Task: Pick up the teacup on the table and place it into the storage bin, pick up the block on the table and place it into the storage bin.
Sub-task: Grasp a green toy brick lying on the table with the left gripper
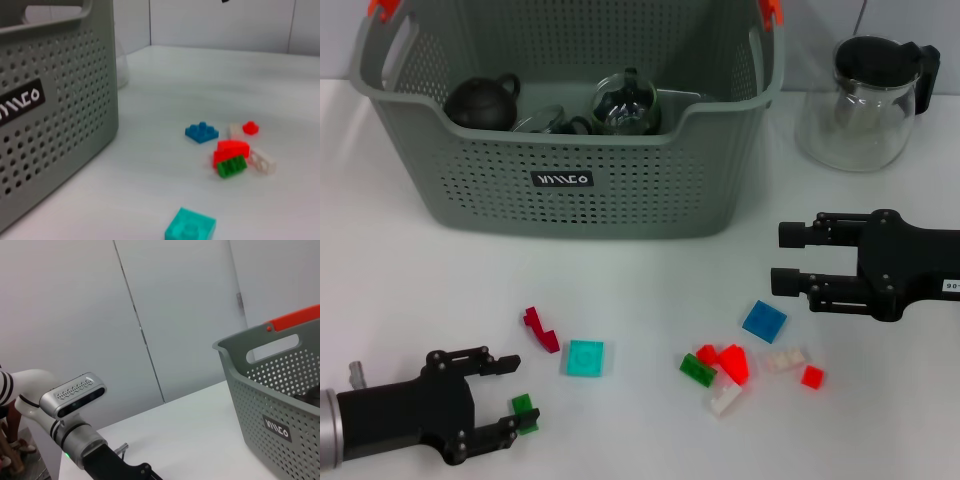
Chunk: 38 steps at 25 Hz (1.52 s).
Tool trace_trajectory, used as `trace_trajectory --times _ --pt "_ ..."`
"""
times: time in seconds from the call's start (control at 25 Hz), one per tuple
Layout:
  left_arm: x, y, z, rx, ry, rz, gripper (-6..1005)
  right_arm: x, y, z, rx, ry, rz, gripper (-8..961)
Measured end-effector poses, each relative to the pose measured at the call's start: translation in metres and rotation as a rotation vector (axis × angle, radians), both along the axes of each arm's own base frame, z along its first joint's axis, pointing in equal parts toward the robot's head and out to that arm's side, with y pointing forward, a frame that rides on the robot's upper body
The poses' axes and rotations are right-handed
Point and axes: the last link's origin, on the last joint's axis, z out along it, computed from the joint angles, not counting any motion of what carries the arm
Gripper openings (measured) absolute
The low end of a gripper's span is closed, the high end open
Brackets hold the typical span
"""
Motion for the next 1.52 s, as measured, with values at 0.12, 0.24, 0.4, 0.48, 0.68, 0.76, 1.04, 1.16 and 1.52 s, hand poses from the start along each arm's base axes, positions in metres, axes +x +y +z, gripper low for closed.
trace_trajectory --times 0.12,0.24,0.4,0.48,0.68,0.76,1.04,1.16,1.52 --pt "0.002 -0.003 0.002 0.001 -0.025 -0.006 611 0.000 0.000 0.000 0.000 0.000 -0.001 674" --pt "0.001 -0.007 0.001 0.005 -0.026 -0.022 610 0.001 0.000 0.000 0.000 0.000 -0.002 674" --pt "0.001 -0.013 -0.007 0.014 -0.022 -0.057 609 0.000 0.000 0.000 0.003 -0.002 -0.002 674" --pt "-0.001 -0.015 -0.009 0.024 -0.019 -0.052 608 0.000 0.001 0.000 0.004 -0.002 -0.002 674" --pt "-0.007 -0.014 -0.011 0.044 -0.001 -0.022 607 0.000 0.001 0.000 0.004 -0.002 -0.001 674" --pt "-0.008 -0.013 -0.011 0.048 0.008 -0.017 606 0.000 0.001 0.000 0.004 -0.002 -0.002 674" --pt "-0.009 -0.013 -0.013 0.045 0.012 -0.011 604 0.001 0.000 0.000 0.004 -0.002 -0.003 675" --pt "-0.009 -0.013 -0.014 0.041 0.011 -0.010 551 0.001 0.000 0.000 0.004 -0.002 -0.003 675" --pt "-0.009 -0.013 -0.014 0.038 0.014 -0.012 510 0.001 0.000 0.000 0.004 -0.002 -0.003 675"
